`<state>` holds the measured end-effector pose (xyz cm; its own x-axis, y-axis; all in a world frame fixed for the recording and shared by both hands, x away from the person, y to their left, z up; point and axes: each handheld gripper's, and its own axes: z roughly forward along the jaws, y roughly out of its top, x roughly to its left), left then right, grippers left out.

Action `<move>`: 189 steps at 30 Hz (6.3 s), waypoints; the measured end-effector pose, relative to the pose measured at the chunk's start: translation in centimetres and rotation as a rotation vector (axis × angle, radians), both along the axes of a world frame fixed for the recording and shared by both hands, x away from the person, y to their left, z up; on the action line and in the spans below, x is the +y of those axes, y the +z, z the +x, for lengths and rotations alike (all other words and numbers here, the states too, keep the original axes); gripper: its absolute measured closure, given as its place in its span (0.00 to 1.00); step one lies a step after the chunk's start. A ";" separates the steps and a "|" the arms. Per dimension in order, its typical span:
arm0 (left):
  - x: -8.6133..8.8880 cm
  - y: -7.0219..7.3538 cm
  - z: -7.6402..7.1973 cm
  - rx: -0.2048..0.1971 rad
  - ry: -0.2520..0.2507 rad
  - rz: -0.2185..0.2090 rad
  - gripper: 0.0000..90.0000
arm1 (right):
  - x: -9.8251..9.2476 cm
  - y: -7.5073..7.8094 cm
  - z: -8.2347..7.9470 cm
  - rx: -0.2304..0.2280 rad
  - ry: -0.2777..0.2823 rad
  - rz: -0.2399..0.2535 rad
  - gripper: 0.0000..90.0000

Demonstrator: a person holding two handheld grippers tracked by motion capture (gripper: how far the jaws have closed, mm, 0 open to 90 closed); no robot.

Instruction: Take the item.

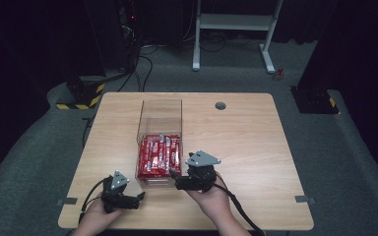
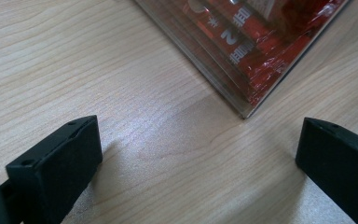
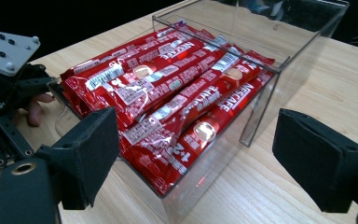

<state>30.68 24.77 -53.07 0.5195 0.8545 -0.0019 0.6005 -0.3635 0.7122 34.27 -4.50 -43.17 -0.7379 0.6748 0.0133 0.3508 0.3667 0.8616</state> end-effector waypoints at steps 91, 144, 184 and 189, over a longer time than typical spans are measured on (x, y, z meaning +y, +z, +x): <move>0.0 0.0 -0.1 0.000 -0.001 0.001 0.01 | 0.1 -1.1 -1.9 0.034 0.024 0.162 1.00; 0.0 0.0 -0.1 0.000 0.001 -0.001 0.01 | -4.6 0.0 -2.3 -0.021 -0.018 0.225 1.00; 0.0 0.0 -0.1 0.001 0.001 -0.004 0.01 | -10.0 -0.1 -0.1 -0.039 -0.195 0.227 1.00; 0.0 0.0 -0.1 0.001 0.001 -0.004 0.01 | -10.8 -0.1 0.2 -0.039 -0.220 0.237 1.00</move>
<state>30.58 24.78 -53.08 0.5185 0.8550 -0.0064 0.6019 -0.3597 0.7130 34.44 -15.33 -43.28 -0.5777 0.7997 0.1635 0.3645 0.0735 0.9283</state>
